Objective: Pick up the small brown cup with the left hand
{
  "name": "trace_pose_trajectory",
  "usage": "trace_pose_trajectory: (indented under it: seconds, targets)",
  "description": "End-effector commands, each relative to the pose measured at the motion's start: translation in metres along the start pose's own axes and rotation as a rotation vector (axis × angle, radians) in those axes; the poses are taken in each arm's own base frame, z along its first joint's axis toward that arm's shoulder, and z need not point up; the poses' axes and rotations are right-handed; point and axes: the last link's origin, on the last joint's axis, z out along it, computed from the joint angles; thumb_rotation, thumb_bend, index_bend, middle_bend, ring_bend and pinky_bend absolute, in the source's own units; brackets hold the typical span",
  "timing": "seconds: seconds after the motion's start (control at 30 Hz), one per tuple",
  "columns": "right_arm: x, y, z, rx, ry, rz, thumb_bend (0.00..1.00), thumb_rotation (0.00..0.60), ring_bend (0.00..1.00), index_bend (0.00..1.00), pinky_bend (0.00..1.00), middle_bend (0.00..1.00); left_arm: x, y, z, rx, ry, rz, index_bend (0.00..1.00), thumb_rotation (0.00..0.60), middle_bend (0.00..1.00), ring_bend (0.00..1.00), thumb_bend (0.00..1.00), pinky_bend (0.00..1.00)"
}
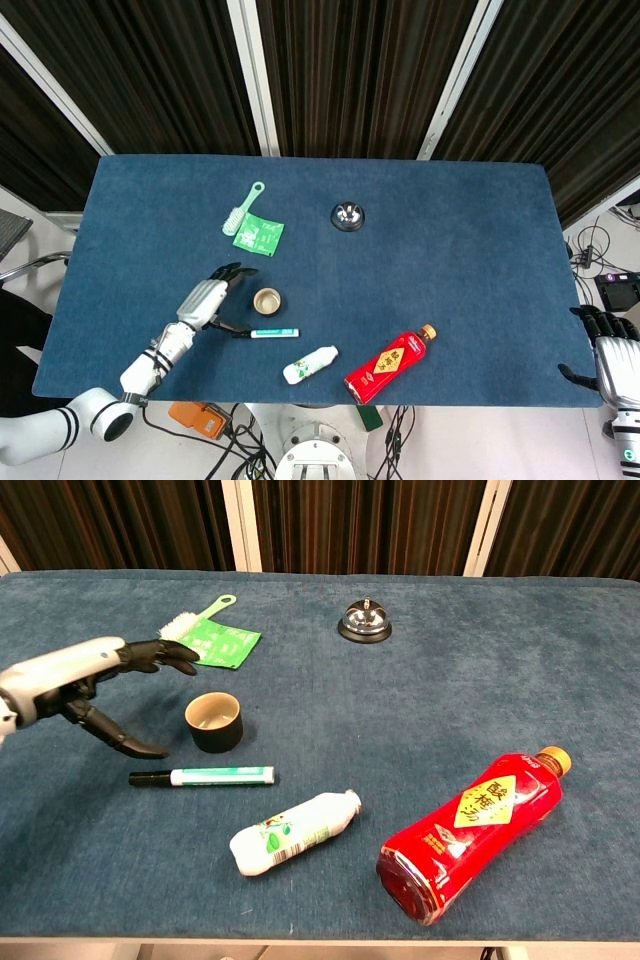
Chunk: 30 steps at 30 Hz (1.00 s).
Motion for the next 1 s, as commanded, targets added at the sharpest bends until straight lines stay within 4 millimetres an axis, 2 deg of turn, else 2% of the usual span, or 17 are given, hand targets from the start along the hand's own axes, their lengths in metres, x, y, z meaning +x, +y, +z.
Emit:
trace_pose_trajectory:
  seconds: [0.03,0.53,0.83,1.0]
  targets:
    - [0.0,0.0,0.0,0.0,0.0,0.001,0.2,0.6,0.26,0.27,0.25,0.27,-0.004,0.002,0.006,-0.003,-0.005,0.008,0.17,0.6,0.19,0.02,0.06,0.08]
    - [0.0,0.001,0.0,0.0,-0.006,0.001,0.2,0.6,0.26,0.27,0.25,0.27,-0.016,0.018,0.024,-0.03,-0.005,-0.002,0.27,0.6,0.28,0.05,0.06,0.08]
    - [0.0,0.001,0.001,-0.001,-0.011,0.0,0.2,0.6,0.26,0.27,0.25,0.27,-0.02,0.025,0.034,-0.034,-0.021,0.014,0.3,0.6,0.3,0.06,0.08,0.08]
    - [0.0,0.001,0.001,-0.002,-0.015,0.0,0.2,0.6,0.26,0.28,0.25,0.27,-0.022,0.025,0.039,-0.029,-0.036,0.02,0.31,0.6,0.32,0.06,0.13,0.08]
